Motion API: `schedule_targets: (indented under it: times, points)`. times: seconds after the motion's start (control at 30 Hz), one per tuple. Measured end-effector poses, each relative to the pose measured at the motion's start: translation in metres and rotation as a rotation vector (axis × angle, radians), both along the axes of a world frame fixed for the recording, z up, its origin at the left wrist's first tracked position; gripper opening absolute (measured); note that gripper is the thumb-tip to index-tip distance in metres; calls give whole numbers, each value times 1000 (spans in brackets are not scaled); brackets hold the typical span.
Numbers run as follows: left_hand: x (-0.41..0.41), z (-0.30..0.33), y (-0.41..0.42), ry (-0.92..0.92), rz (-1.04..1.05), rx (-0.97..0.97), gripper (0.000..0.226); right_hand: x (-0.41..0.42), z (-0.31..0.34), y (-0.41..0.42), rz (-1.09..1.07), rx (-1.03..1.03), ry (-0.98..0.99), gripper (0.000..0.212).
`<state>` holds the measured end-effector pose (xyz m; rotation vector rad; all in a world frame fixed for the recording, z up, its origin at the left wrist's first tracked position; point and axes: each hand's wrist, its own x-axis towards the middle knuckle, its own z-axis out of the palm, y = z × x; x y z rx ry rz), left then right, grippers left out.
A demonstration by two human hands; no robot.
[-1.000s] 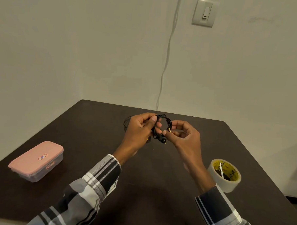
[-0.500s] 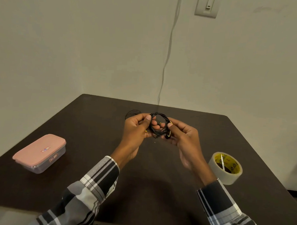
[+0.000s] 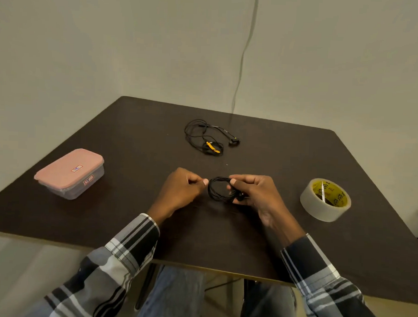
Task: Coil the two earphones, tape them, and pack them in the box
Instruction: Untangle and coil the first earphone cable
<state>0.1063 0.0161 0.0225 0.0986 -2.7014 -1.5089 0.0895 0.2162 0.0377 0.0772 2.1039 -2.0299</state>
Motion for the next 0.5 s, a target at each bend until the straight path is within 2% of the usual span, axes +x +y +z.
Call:
schedule_targets:
  times: [0.1, 0.17, 0.37, 0.5]
  points:
    - [2, 3, 2, 45, 5, -183, 34, -2, -10, -5, -19, 124, 47, 13]
    - [2, 5, 4, 52, 33, -247, 30, -4, -16, -8, -43, 249, 113, 11]
    - [0, 3, 5, 56, 78, -360, 16, -5, -12, -10, -13, 716, 349, 16]
    - [1, 2, 1, 48, 50, -368, 3, -3, -8, -10, 24, 820, 407, 16]
